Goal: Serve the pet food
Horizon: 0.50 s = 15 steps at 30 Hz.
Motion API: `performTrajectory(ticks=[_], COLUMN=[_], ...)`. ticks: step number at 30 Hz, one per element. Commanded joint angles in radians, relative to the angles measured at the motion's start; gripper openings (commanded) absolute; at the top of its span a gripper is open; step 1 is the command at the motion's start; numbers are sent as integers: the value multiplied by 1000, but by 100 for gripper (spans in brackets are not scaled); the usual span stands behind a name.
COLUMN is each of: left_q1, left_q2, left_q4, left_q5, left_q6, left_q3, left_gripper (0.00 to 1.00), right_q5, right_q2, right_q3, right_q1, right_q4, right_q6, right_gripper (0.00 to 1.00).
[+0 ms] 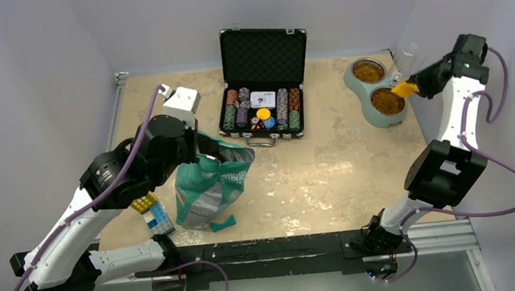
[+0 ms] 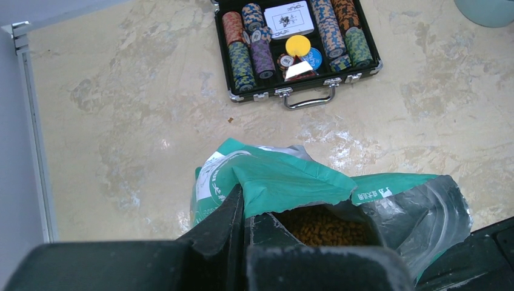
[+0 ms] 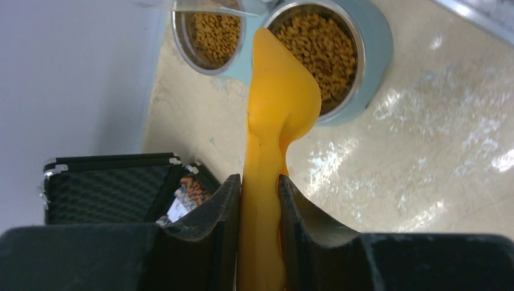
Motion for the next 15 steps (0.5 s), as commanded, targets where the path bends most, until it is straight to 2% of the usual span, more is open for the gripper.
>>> performTrajectory(ticks=[1,6,15], left_q1=[4,4,4], left_q2=[-28,-29,-29], left_q4=[101,90,44], left_q5=[-34,-37,-12], left_q6=[-30,-15,-41], left_q3=[49,64,100], left_gripper=[0,0,0], right_q5=[174,250,260], right_q2=[26,29,14], right_q3=[157,194,176], right_q1=[79,125,153], right_q4=[-14,-29,-43], right_q6=[-178,-247,-337], right_gripper=[0,0,0])
